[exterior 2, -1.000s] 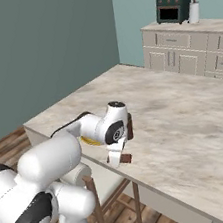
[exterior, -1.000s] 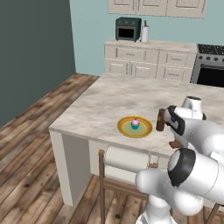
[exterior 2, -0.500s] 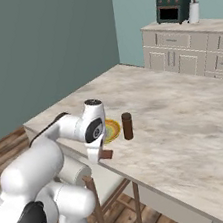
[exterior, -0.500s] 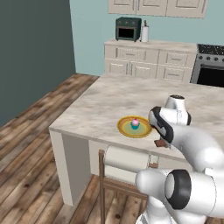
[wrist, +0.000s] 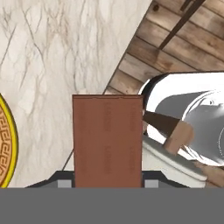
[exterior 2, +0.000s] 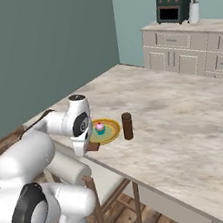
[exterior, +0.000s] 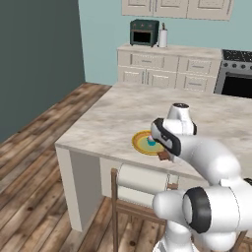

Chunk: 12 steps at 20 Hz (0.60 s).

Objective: Take the cinnamon bottle from the cabinet and place it on the dining table, next to the plate with the cupcake. Then take the chocolate from the dining counter and place it on the cupcake plate.

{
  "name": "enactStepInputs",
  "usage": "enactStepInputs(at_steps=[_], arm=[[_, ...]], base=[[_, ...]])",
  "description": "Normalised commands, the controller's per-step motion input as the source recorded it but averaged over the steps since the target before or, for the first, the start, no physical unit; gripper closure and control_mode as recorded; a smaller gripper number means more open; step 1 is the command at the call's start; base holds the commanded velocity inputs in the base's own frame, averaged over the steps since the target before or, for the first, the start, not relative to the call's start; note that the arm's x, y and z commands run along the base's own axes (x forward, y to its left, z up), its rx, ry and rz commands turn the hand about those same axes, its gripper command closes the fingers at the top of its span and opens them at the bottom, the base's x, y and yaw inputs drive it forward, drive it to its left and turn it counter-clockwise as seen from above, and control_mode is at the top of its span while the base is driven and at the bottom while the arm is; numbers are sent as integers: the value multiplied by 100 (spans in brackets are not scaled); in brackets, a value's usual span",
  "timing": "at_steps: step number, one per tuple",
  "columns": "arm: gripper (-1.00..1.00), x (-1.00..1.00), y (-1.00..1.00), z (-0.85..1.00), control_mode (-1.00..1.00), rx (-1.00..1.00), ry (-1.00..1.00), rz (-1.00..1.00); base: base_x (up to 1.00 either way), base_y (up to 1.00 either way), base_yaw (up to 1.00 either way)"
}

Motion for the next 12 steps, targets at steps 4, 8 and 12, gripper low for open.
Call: enactStepInputs(at_steps=[4,8,12], arm=[[100,45,8,0,-100,-1,0,2],[100,28,0,-2,-100,0,-4,10],[100,27,-1,-3,-100,0,-7,14]], base=[[0,0,0],[0,0,0],[0,0,0]])
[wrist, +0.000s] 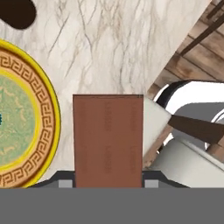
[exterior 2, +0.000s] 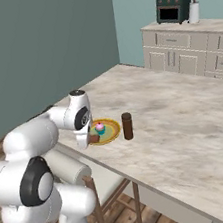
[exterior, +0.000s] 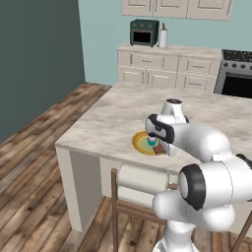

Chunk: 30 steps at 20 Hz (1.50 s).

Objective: Take the cinnamon bottle from the cabinet and place it on the dining table, next to the plate with the cupcake. Then take the chocolate from the dining counter and place it on the cupcake plate.

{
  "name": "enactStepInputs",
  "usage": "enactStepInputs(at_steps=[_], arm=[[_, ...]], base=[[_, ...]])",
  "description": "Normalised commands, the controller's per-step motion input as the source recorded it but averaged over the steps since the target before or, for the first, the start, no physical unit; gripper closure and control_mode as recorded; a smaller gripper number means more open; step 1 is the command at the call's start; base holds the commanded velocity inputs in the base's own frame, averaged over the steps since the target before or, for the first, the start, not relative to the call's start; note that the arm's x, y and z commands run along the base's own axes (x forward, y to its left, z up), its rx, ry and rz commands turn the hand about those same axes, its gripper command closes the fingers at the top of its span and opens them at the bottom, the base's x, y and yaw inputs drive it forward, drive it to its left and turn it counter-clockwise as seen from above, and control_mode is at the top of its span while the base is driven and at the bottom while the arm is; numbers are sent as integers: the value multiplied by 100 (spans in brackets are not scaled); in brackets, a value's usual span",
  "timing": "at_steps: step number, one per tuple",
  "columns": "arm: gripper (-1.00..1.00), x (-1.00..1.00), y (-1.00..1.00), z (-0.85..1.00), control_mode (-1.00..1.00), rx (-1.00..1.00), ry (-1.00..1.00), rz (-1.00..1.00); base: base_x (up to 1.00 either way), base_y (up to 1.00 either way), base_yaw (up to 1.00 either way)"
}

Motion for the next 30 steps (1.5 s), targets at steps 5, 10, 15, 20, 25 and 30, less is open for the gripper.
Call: enactStepInputs(at_steps=[5,10,15,20,25,30], arm=[[100,24,-1,-7,-100,0,-8,18],[100,8,-2,-11,-100,-4,-9,14],[100,0,-7,-9,-100,-6,-5,9],[100,7,-9,0,-100,-2,0,4],[100,26,-13,0,-100,0,2,0],[100,13,-13,-3,-100,0,5,0]], base=[[0,0,0],[0,0,0],[0,0,0],[0,0,0],[0,0,0],[0,0,0]])
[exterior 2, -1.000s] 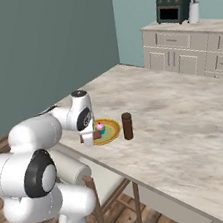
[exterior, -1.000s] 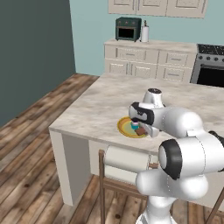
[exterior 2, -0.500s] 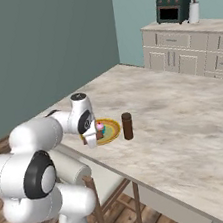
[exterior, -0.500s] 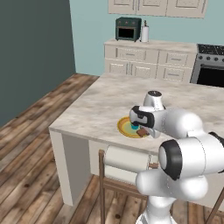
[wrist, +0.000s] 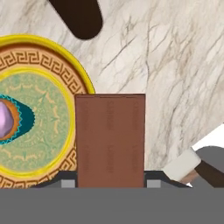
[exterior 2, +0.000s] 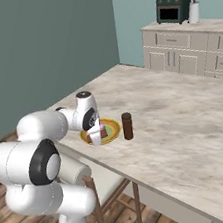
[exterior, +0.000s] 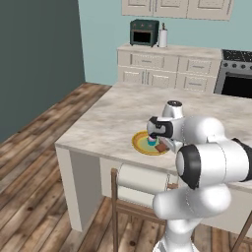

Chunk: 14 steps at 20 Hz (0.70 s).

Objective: Take the cinnamon bottle from the cabinet and place it on the dining table, next to the plate with the cupcake. Then take the chocolate from the dining counter and place it on the cupcake plate.

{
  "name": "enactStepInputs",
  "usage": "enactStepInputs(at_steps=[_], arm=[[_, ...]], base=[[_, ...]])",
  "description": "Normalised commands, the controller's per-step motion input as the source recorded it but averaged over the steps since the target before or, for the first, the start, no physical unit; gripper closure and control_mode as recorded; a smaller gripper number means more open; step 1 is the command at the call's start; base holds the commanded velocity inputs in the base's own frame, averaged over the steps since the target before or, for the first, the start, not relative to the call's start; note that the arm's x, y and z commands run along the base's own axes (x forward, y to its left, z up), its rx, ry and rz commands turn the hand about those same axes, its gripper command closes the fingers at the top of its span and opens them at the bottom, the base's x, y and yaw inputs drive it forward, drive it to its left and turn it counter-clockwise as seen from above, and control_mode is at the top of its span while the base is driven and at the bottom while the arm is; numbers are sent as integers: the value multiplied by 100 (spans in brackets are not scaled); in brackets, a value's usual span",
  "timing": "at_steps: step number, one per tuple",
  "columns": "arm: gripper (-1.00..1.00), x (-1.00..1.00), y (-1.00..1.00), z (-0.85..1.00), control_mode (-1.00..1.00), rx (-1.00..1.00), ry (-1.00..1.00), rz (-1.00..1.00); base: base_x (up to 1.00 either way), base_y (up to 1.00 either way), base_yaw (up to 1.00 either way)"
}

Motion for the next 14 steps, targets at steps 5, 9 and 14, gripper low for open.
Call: enactStepInputs(at_steps=[5,9,14], arm=[[100,8,-1,-4,-100,0,3,1],[100,10,0,-7,-100,0,4,3],[100,4,-2,-11,-100,0,1,4]], base=[[0,0,0],[0,0,0],[0,0,0]])
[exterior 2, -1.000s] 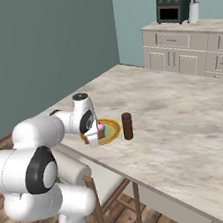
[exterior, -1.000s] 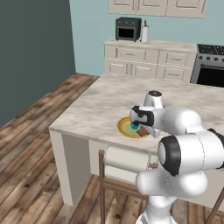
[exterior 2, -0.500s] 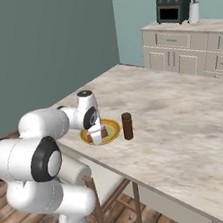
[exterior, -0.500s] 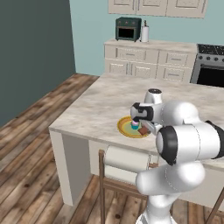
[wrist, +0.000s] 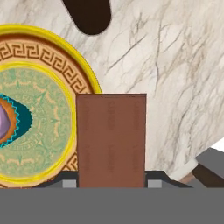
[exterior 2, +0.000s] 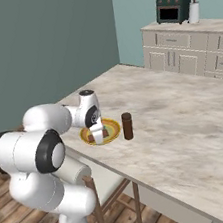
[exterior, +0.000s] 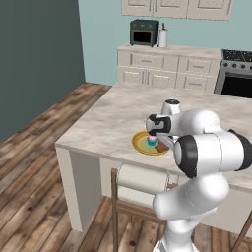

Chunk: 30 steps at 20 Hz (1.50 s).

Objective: Take the cinnamon bottle from the cabinet and place it on the dining table, next to the plate with the cupcake. Then take the chocolate from the dining counter and place it on the cupcake plate.

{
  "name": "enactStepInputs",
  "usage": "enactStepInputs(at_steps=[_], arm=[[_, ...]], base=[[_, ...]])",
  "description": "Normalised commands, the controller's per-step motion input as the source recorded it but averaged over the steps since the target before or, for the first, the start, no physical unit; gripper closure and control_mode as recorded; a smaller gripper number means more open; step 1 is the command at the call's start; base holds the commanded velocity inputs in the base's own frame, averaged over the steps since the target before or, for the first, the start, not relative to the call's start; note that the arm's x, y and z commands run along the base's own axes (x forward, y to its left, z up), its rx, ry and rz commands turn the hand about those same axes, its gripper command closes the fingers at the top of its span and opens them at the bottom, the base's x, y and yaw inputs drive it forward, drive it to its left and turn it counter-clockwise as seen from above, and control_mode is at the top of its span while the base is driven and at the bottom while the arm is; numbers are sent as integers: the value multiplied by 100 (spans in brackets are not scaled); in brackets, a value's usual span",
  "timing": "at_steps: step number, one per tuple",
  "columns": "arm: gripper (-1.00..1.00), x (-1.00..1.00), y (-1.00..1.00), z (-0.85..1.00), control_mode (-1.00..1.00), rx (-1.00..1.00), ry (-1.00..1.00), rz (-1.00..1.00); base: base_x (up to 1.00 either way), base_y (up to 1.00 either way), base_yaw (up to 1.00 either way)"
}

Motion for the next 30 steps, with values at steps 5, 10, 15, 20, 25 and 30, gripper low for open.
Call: enactStepInputs(at_steps=[5,10,15,20,25,30], arm=[[100,4,-6,-9,-100,0,0,5],[100,8,-2,-6,-100,0,0,2],[100,18,0,-6,-100,0,0,0],[100,17,0,-8,-100,0,0,0],[100,10,-1,-15,-100,0,0,0],[100,3,0,-12,-100,0,0,0]], base=[[0,0,0],[0,0,0],[0,0,0],[0,0,0],[0,0,0],[0,0,0]])
